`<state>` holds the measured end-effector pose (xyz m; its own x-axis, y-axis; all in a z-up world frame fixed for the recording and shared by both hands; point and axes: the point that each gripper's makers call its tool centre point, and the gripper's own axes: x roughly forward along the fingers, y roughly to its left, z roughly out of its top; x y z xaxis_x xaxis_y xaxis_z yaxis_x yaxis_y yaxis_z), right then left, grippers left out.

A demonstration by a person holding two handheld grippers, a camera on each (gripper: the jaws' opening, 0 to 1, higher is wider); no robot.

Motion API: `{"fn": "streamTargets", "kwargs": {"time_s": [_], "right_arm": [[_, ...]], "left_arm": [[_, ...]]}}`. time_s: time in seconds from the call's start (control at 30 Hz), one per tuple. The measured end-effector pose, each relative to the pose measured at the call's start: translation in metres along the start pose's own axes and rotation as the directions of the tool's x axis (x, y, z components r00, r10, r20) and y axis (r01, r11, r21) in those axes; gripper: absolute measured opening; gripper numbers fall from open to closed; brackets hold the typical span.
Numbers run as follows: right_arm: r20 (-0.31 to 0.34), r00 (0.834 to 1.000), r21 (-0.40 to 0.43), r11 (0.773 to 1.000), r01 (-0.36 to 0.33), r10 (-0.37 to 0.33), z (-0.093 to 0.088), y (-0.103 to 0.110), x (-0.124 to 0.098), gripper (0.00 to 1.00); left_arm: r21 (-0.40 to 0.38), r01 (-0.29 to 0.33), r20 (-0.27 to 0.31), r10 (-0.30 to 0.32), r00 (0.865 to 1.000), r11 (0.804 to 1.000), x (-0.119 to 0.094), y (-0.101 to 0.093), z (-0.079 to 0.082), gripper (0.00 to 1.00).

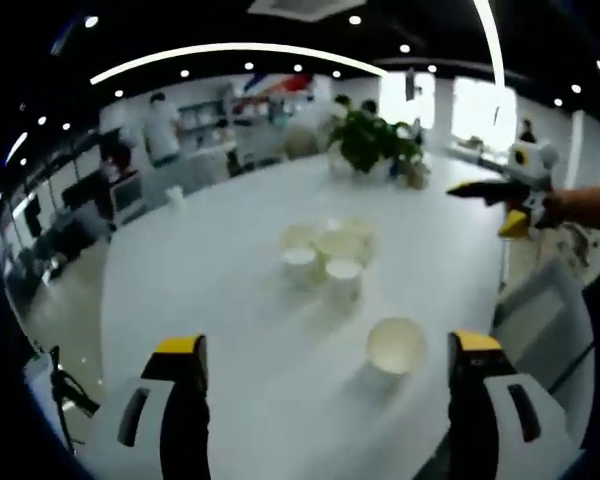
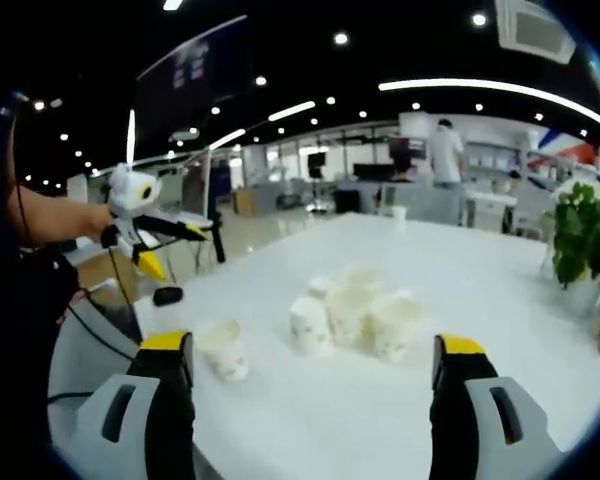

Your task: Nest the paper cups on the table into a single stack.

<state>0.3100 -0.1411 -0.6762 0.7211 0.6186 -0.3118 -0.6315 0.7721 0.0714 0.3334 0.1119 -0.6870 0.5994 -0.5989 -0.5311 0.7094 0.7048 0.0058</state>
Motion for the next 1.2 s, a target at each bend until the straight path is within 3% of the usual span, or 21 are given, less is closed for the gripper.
{"fn": "streamTargets", "kwargs": {"time_s": [0.13, 0.2, 0.73, 1.03, 1.1, 1.2], "right_arm": [[0.004, 1.0, -0.005, 1.0, 0.001, -0.001, 0.002, -0.001, 0.001, 0.98], [-0.003, 1.0, -0.014, 1.0, 0.004, -0.004, 0.002, -0.001, 0.001, 0.98], [-0.007, 0.997, -0.034, 0.997, 0.071, -0.071, -0.001, -0.024, 0.003, 1.0], [-0.004, 0.994, -0.032, 0.994, 0.108, -0.108, -0.002, -0.04, 0.008, 1.0], [-0.006, 0.993, -0.039, 0.993, 0.113, -0.114, -0.003, -0.043, 0.011, 1.0], [-0.009, 0.993, -0.046, 0.992, 0.117, -0.118, -0.005, -0.046, 0.014, 1.0]], "left_arm": [[-0.054, -0.007, 0.022, 0.008, 1.0, 0.999, -0.007, 0.006, -0.002, 1.0], [-0.071, -0.004, 0.06, 0.008, 0.998, 0.997, -0.013, 0.008, 0.001, 1.0], [-0.043, -0.017, 0.089, 0.021, 0.996, 0.999, -0.024, 0.007, -0.013, 1.0], [-0.063, -0.043, 0.134, 0.051, 0.99, 0.997, -0.033, 0.013, -0.016, 1.0], [-0.048, -0.055, 0.171, 0.063, 0.983, 0.997, -0.037, 0.014, -0.012, 1.0], [-0.073, -0.037, 0.189, 0.05, 0.981, 0.997, -0.037, 0.012, -0.011, 1.0]]}}
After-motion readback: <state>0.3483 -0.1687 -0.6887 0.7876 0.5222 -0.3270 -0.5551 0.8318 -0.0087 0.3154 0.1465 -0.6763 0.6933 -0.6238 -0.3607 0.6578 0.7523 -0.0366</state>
